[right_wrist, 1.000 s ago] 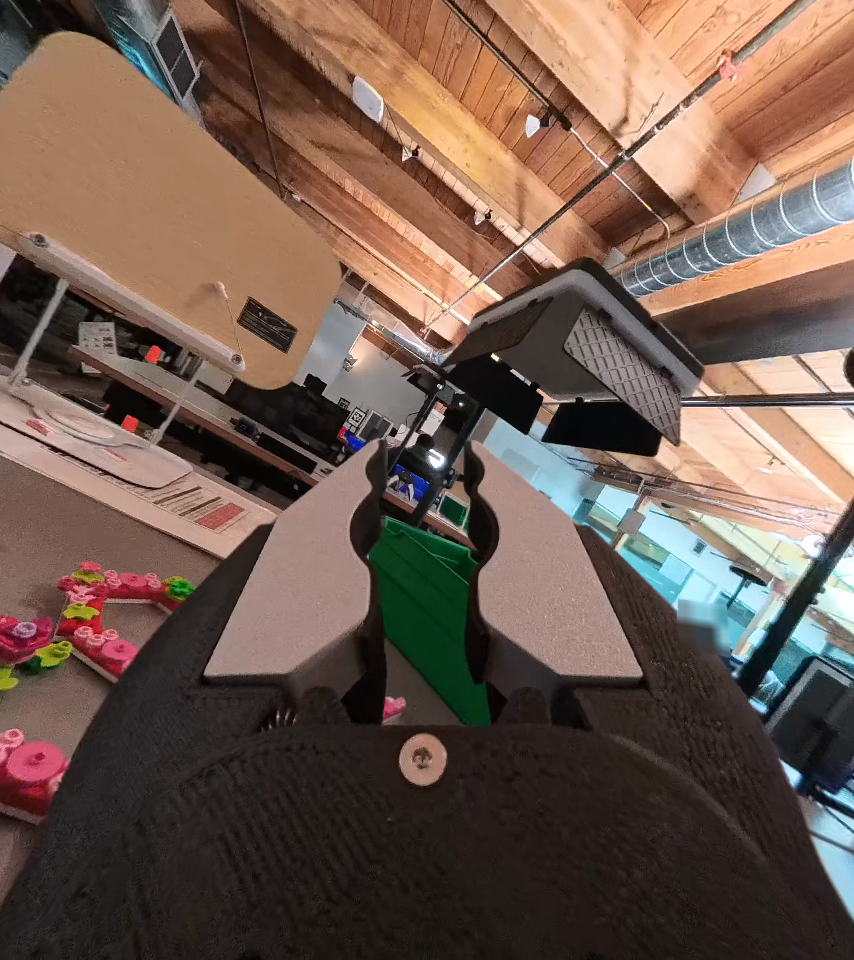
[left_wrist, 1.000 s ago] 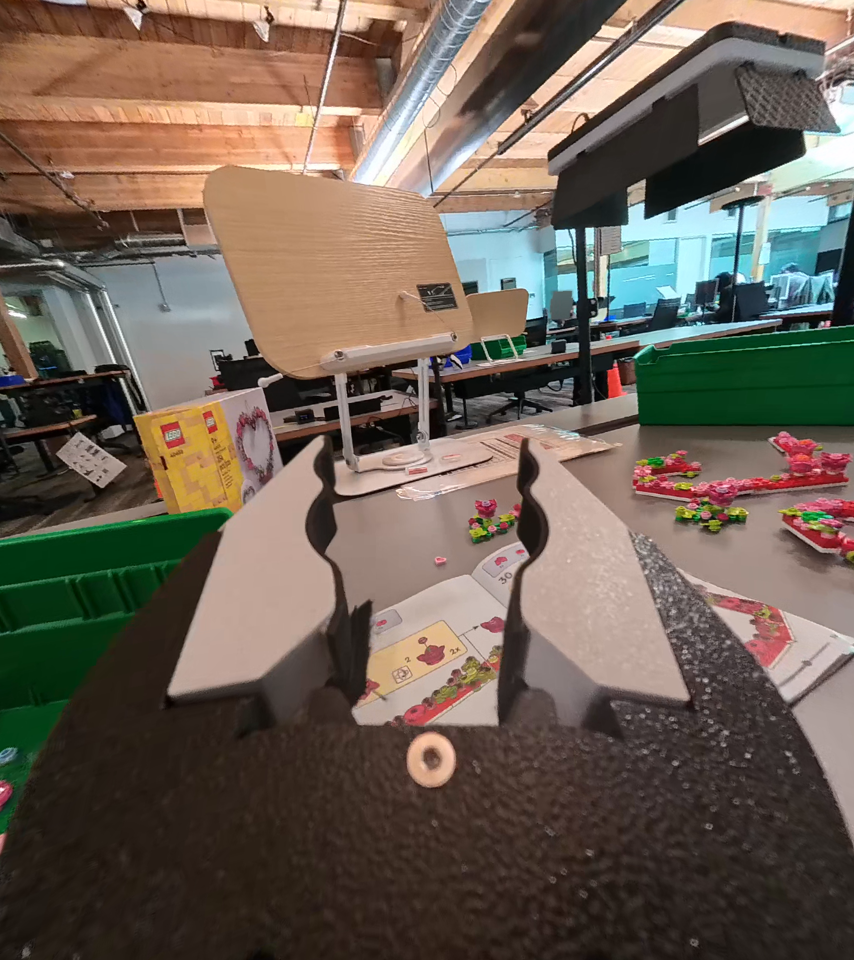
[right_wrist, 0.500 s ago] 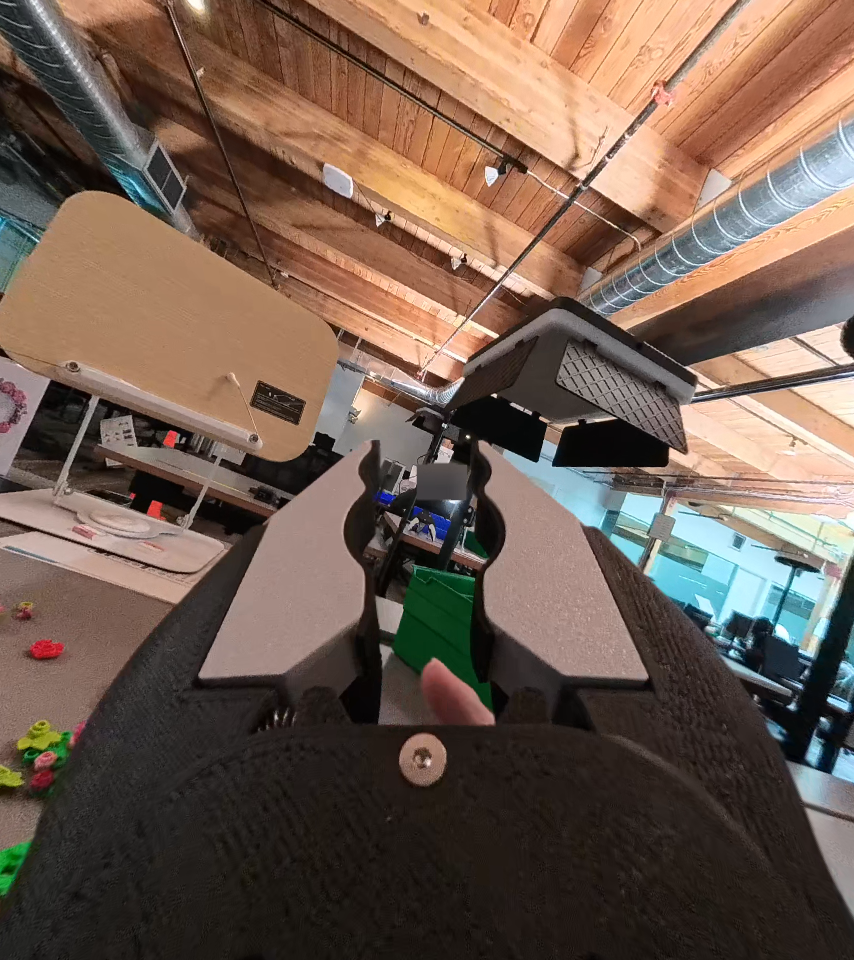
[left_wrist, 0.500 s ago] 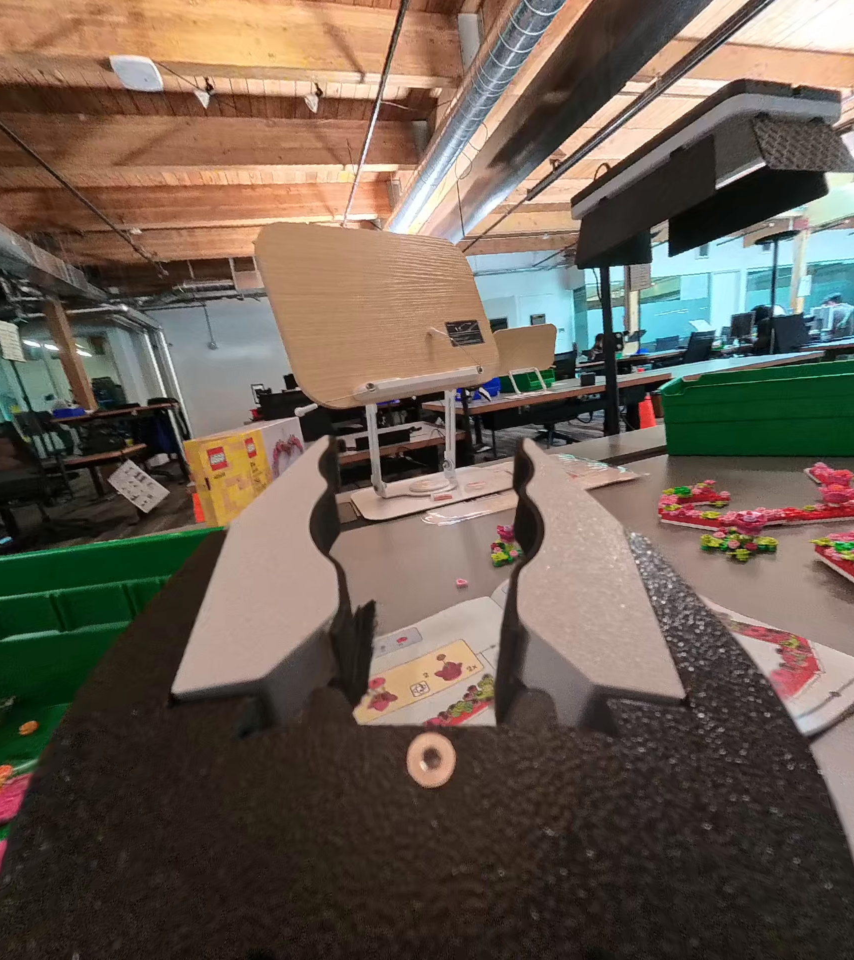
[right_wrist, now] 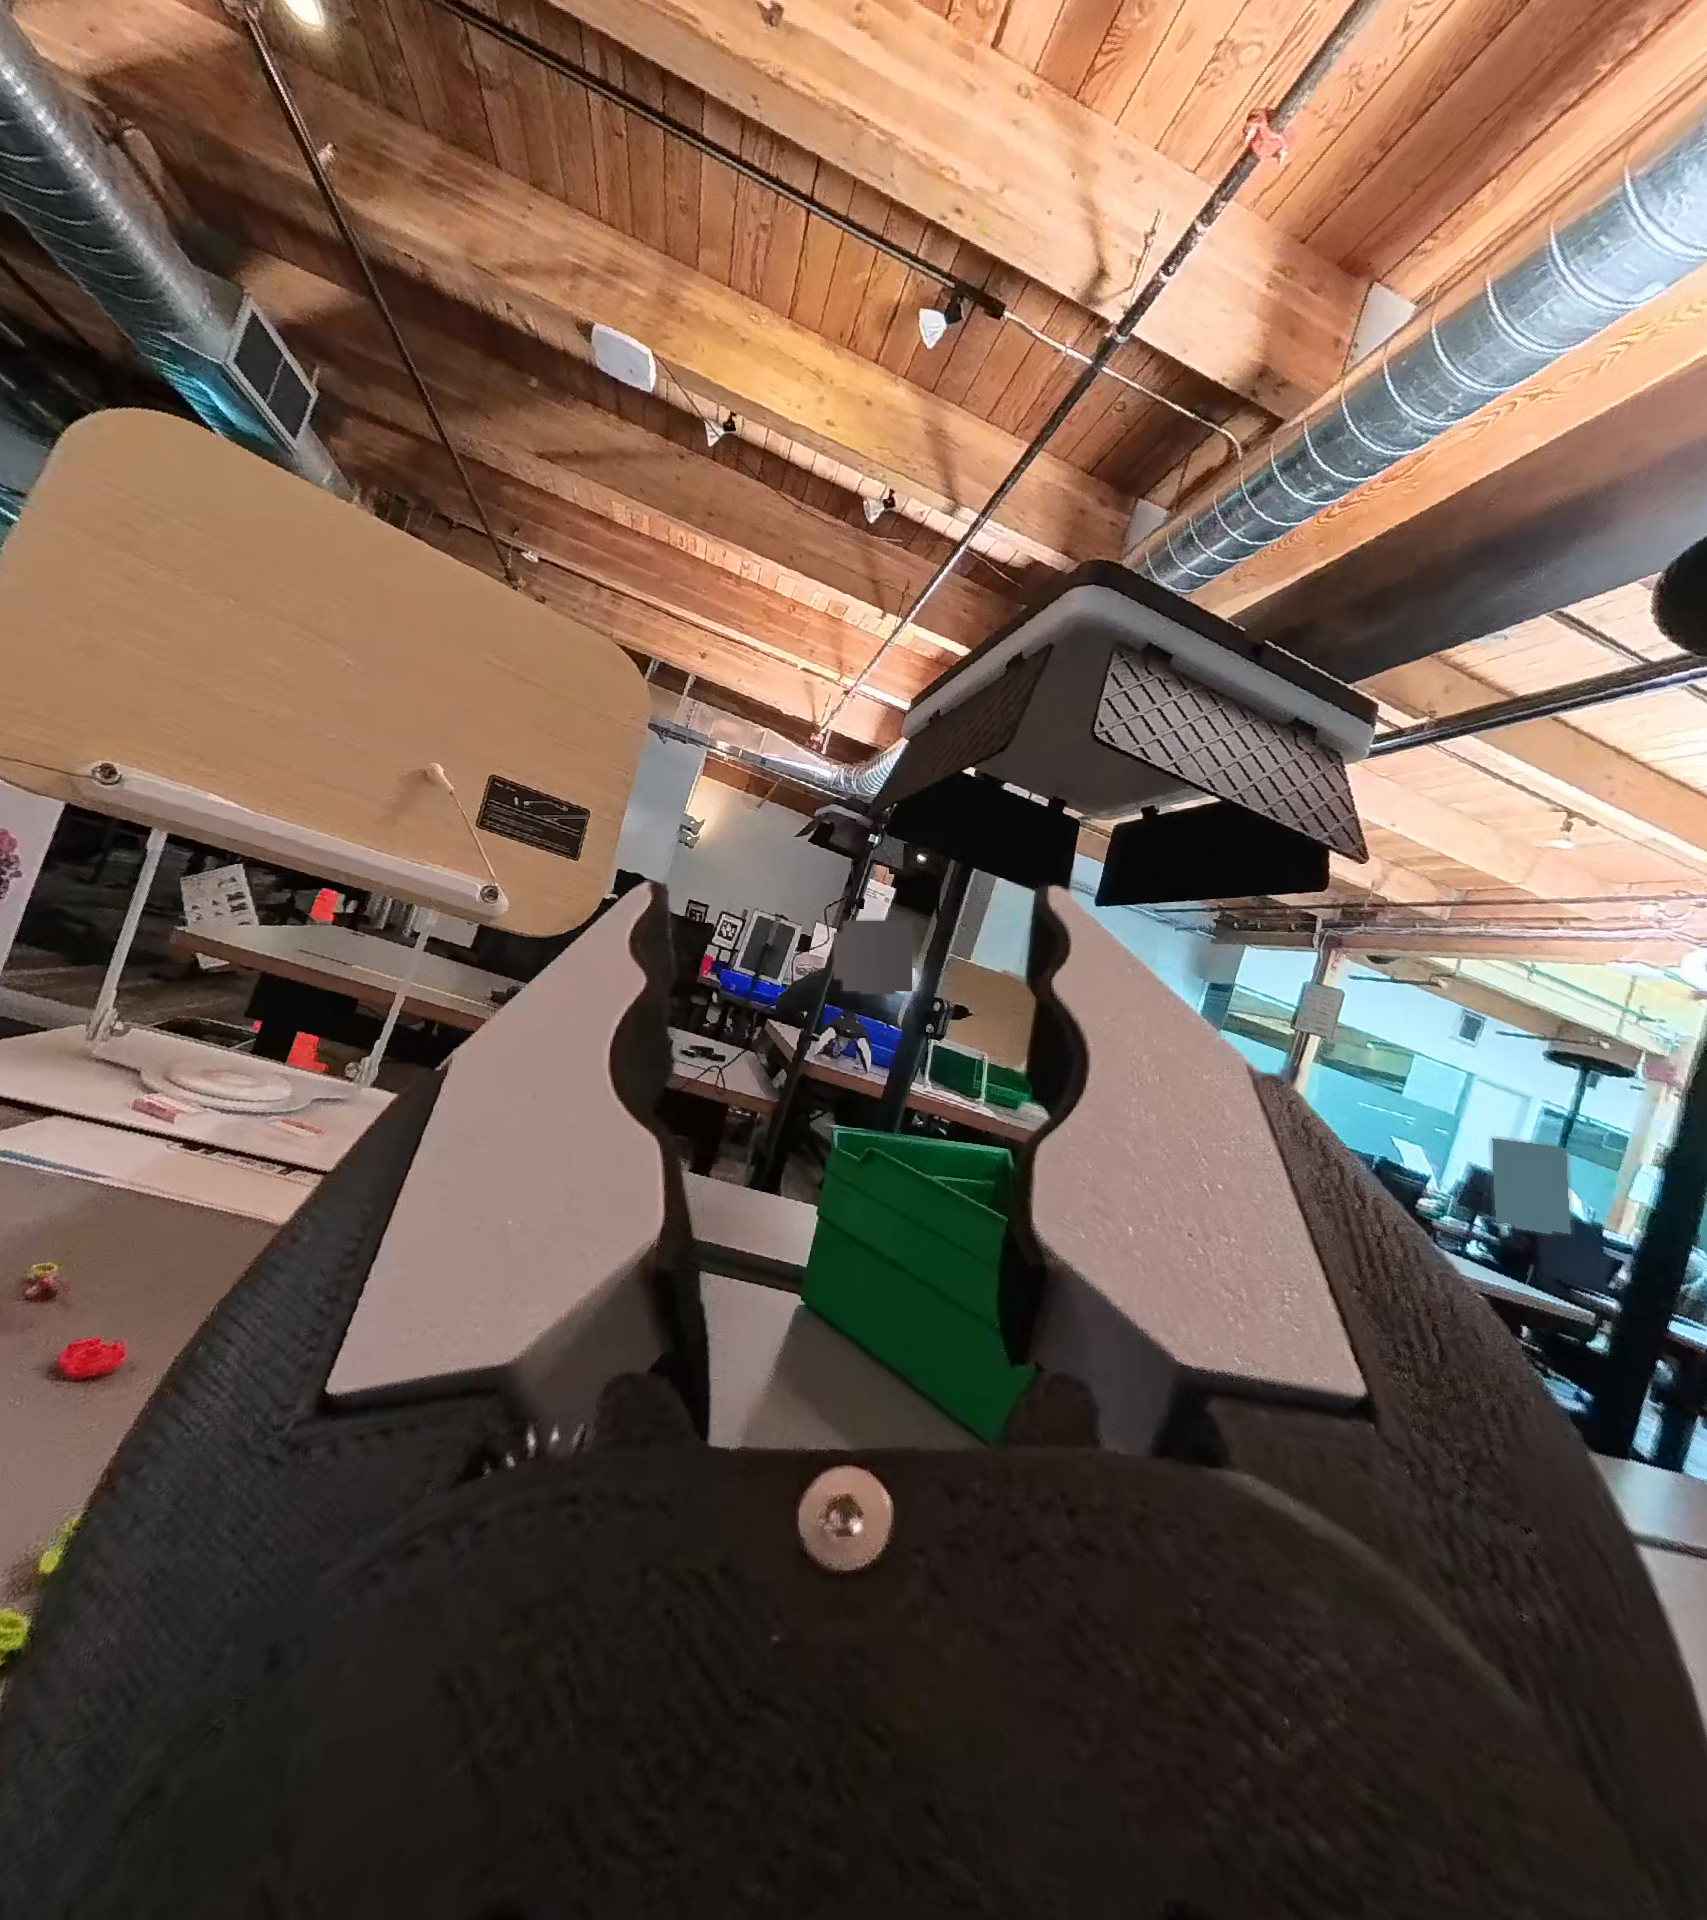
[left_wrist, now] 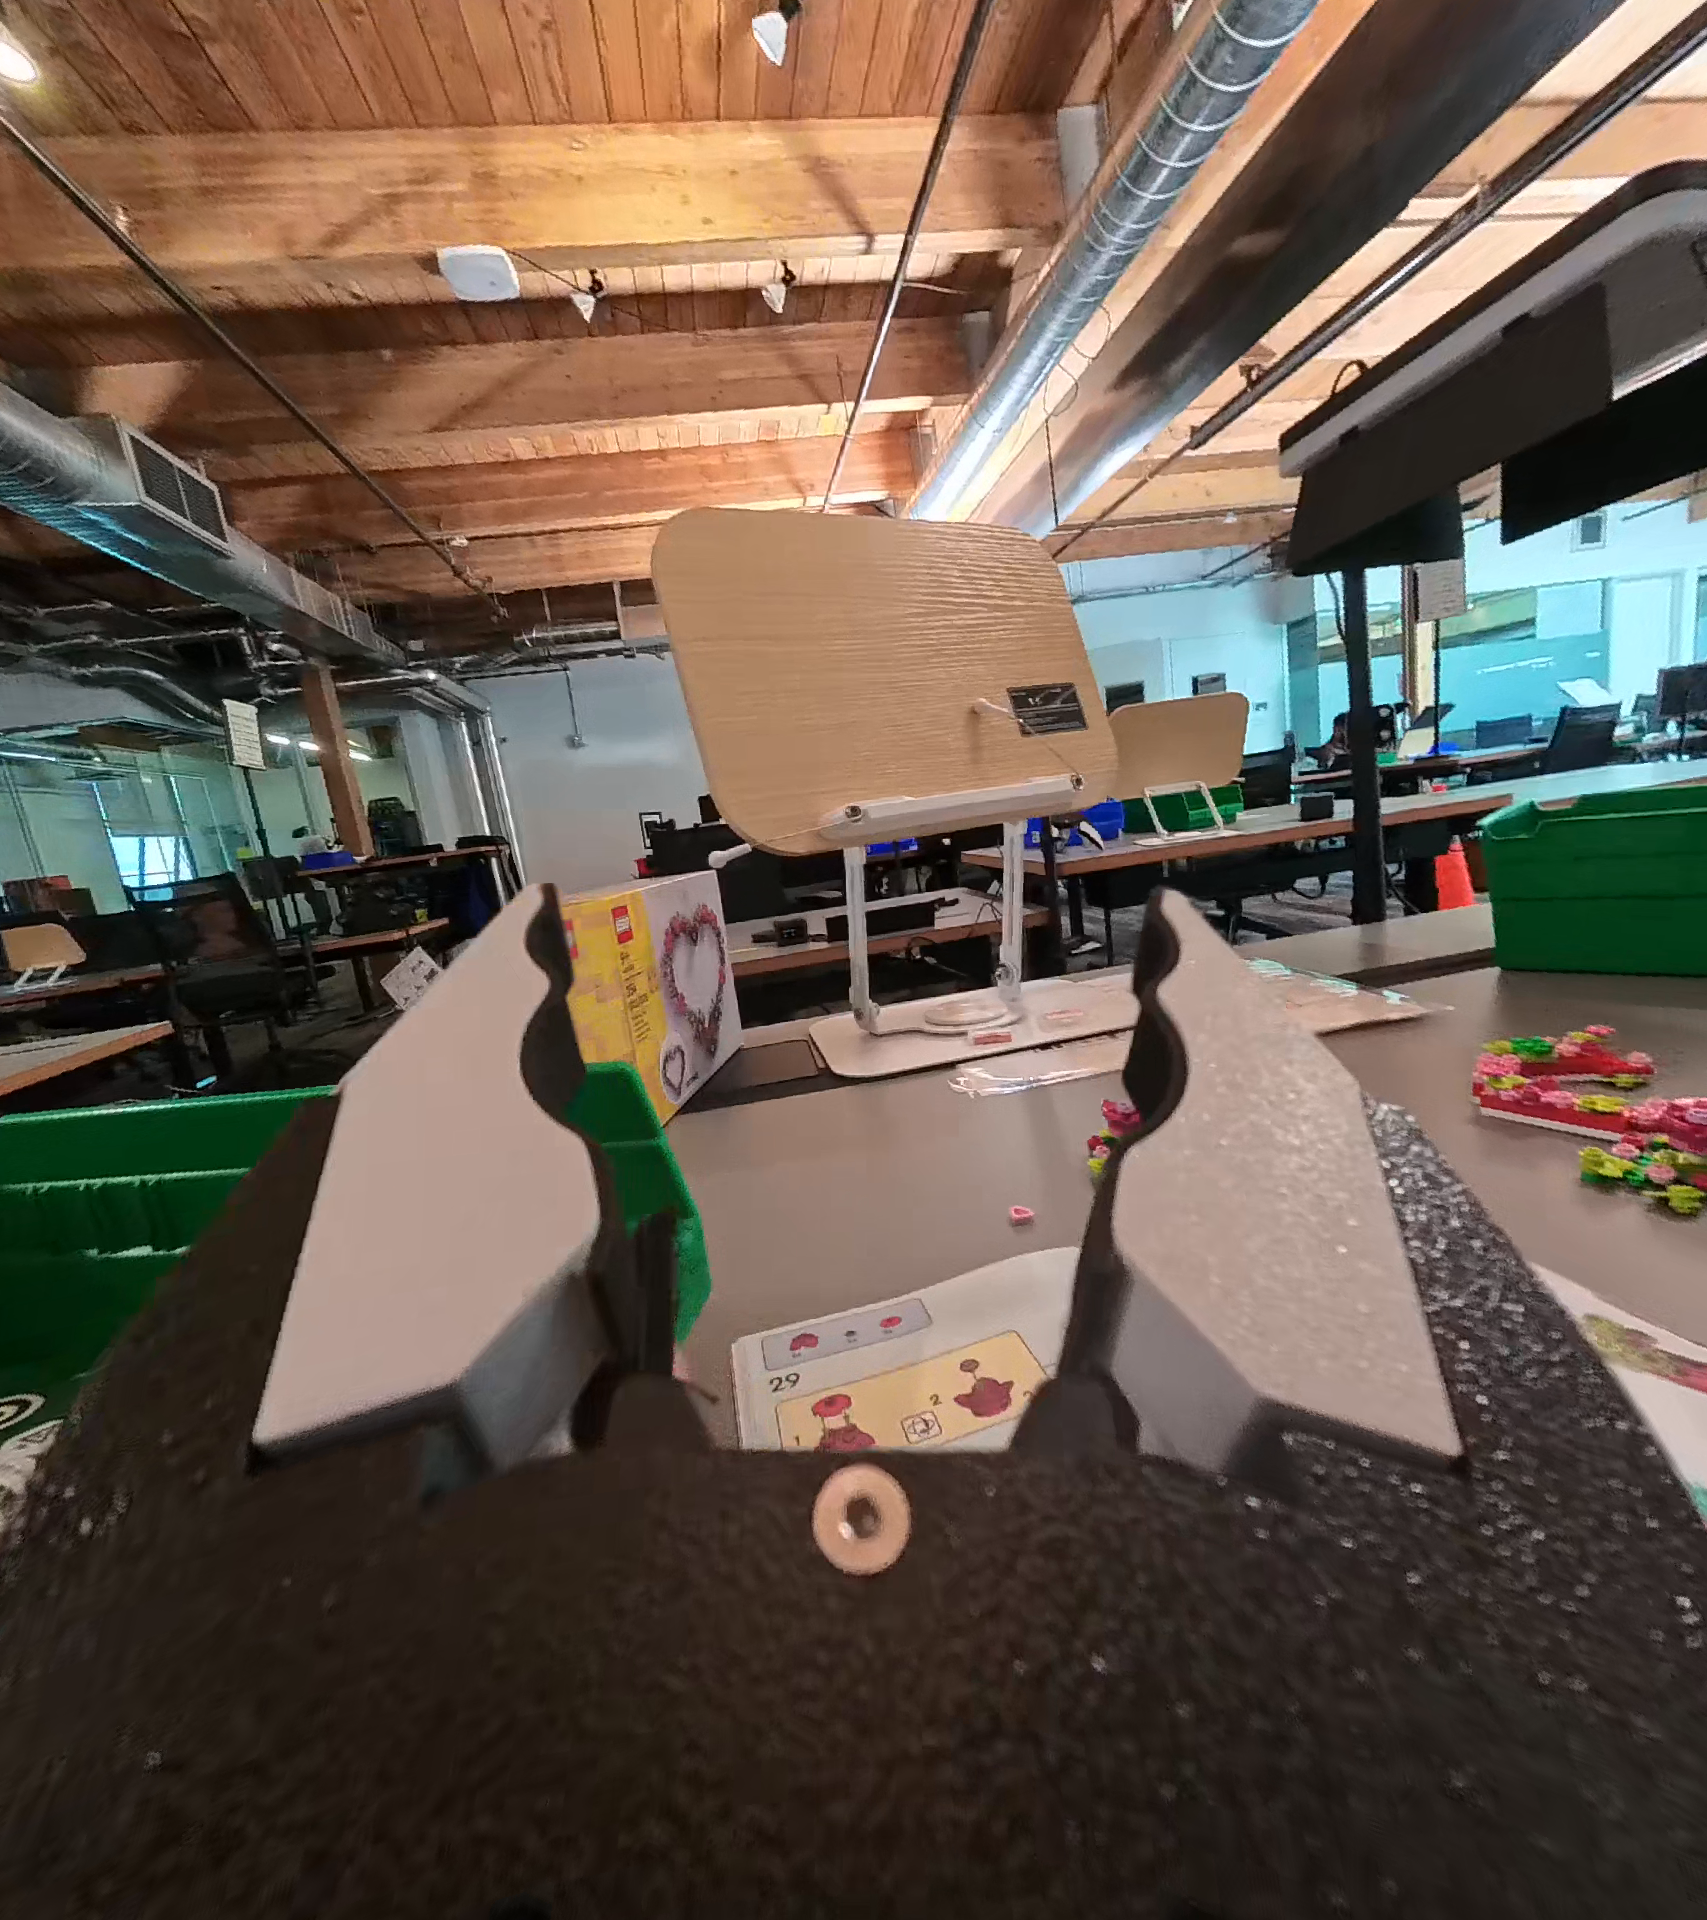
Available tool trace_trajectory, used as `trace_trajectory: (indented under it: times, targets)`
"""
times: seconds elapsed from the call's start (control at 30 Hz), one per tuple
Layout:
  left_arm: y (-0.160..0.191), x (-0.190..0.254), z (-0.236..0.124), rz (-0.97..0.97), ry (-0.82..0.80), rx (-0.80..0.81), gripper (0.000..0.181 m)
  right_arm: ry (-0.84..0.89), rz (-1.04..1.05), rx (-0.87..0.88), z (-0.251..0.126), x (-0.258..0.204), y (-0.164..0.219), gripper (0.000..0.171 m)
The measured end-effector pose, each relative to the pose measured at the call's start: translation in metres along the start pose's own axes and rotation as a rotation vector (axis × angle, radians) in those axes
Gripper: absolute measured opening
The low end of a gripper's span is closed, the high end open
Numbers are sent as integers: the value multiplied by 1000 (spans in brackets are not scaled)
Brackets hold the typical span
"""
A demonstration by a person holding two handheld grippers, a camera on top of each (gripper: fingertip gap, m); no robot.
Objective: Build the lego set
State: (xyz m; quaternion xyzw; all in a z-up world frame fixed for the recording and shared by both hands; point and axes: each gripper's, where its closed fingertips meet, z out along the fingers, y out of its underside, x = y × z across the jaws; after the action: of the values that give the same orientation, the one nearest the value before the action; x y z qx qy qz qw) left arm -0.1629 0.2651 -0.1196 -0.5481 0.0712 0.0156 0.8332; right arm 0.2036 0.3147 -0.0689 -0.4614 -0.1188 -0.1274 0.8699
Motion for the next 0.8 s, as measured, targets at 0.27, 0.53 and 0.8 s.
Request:
trace_trajectory:
  times: [0.27,0.53,0.8]
  targets:
    - [-2,-4,3,-47,-2,34,119,69,97,-64,2,17,14,91]
    - [1,5,4,3,36,20,117,42,94,-100,5,8,22,90]
    - [3,7,5,-6,46,7,116,34,86,-100,5,7,21,89]
